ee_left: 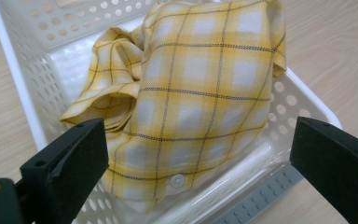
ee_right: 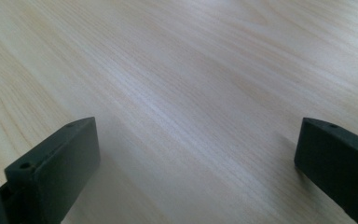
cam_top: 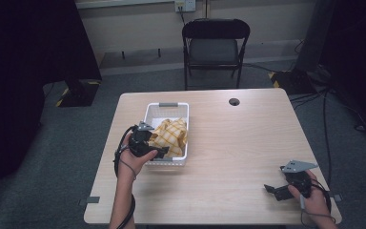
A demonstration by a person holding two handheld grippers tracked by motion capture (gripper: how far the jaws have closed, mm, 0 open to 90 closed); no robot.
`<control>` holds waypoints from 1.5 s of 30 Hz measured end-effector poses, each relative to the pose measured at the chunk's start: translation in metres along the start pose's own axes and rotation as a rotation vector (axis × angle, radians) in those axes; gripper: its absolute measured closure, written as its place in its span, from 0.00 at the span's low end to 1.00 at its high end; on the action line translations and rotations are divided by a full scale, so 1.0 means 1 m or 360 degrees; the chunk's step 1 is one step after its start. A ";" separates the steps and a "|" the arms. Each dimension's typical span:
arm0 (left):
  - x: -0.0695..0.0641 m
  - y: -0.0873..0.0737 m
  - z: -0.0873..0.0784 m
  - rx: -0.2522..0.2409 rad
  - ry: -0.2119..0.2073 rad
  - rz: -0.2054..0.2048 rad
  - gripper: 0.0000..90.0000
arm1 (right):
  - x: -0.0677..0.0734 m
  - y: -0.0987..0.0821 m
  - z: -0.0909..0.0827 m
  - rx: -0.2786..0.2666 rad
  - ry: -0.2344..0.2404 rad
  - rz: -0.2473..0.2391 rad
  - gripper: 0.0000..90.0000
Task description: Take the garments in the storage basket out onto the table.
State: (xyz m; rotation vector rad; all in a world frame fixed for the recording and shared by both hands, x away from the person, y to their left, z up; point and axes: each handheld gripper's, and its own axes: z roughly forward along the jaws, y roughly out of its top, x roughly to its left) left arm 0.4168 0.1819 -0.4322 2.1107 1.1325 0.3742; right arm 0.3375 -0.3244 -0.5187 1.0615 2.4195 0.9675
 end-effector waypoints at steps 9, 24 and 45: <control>0.000 0.008 0.009 0.0000 -0.0025 0.0000 0.04 | 0.000 0.000 0.000 0.0000 0.0000 0.0000 0.00; 0.004 0.019 0.028 0.0056 -0.0012 -0.0006 0.04 | 0.000 0.000 0.000 0.0000 0.0000 0.0000 0.00; 0.014 0.027 0.059 0.0190 -0.0045 -0.0029 0.04 | 0.000 0.000 0.000 0.0000 0.0000 0.0000 0.00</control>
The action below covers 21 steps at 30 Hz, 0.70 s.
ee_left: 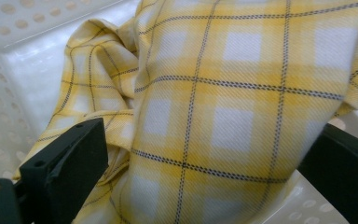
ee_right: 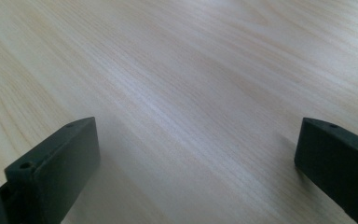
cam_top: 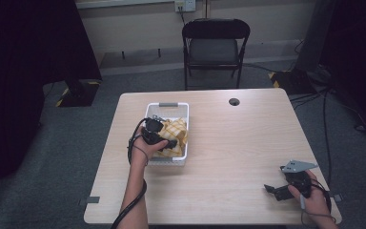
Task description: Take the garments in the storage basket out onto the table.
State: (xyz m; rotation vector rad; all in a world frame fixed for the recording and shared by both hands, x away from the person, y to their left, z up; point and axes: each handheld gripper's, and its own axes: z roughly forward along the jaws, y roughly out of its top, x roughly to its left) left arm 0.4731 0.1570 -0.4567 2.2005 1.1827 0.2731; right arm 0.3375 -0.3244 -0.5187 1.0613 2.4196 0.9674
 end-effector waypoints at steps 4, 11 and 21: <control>0.002 0.000 0.003 0.0023 0.0001 -0.0007 0.04 | 0.000 0.000 0.000 0.0000 0.0000 0.0000 0.00; 0.004 0.002 0.012 0.0062 -0.0003 -0.0016 0.04 | 0.000 0.000 0.000 0.0000 0.0000 0.0000 0.00; 0.003 0.005 0.023 0.0172 0.0011 -0.0027 0.03 | 0.000 0.000 0.000 0.0000 0.0000 0.0000 0.00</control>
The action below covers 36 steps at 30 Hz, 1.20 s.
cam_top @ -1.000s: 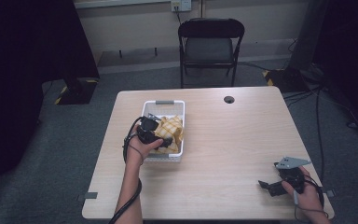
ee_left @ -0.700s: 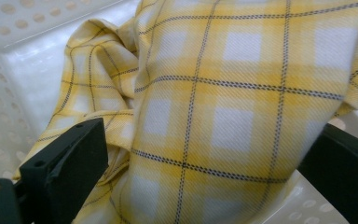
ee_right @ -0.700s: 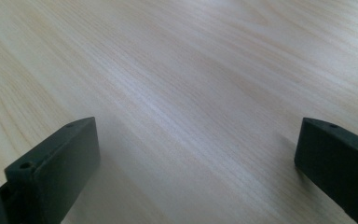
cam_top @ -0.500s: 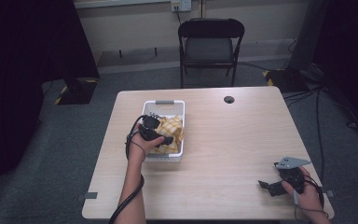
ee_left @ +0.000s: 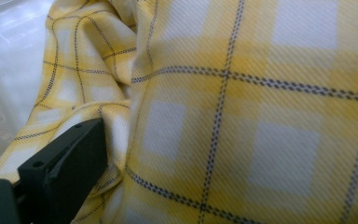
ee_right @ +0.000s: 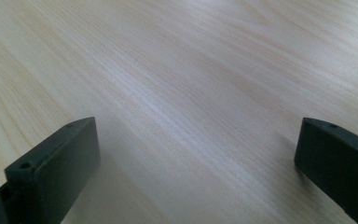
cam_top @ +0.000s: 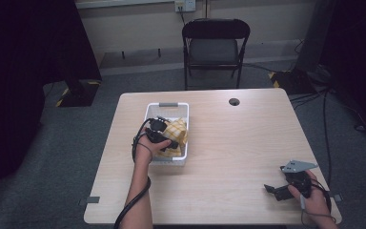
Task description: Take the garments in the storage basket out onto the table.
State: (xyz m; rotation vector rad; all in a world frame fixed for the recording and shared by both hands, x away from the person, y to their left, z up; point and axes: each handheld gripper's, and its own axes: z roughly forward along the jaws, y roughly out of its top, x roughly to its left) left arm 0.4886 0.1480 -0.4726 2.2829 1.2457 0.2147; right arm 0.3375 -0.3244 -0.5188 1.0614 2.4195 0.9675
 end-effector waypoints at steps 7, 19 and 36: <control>-0.005 0.004 0.007 0.0109 0.0078 0.0010 0.04 | 0.000 0.000 0.000 0.0000 0.0000 0.0000 0.00; -0.016 0.003 0.014 0.0217 0.0386 0.0094 0.44 | 0.000 0.000 0.000 0.0000 0.0000 0.0000 0.00; -0.009 -0.004 -0.025 -0.0119 0.0283 -0.0131 0.69 | 0.000 0.000 0.000 0.0000 0.0000 0.0000 0.00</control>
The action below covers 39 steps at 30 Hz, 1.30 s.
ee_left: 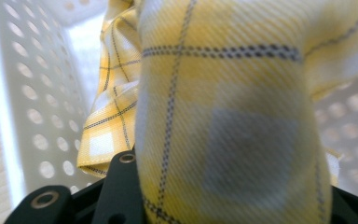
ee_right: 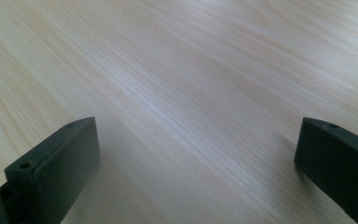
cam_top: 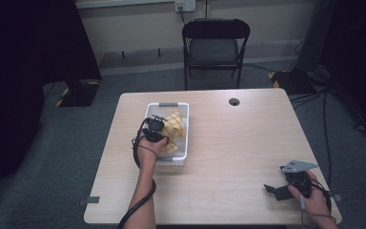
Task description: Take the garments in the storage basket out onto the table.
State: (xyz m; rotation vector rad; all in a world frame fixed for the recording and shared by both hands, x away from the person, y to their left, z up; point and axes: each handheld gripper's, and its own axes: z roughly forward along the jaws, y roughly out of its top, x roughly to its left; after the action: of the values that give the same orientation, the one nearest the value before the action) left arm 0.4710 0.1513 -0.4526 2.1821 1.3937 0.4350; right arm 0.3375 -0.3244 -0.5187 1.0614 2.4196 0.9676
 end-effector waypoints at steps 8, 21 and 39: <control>0.007 -0.001 -0.023 -0.0160 -0.0138 -0.0074 0.69 | 0.000 0.000 0.000 0.0000 0.0000 0.0000 0.00; 0.005 0.000 -0.041 -0.0272 -0.0294 -0.0111 0.69 | 0.000 0.000 0.000 0.0000 0.0000 0.0000 0.00; -0.008 0.006 -0.066 -0.0376 -0.0428 -0.0063 0.69 | 0.000 0.000 0.000 0.0000 0.0000 0.0000 0.00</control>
State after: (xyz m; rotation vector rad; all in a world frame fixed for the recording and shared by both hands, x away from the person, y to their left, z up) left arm 0.4382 0.1585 -0.3955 1.9374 1.1738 0.2649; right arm 0.3375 -0.3244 -0.5187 1.0615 2.4195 0.9675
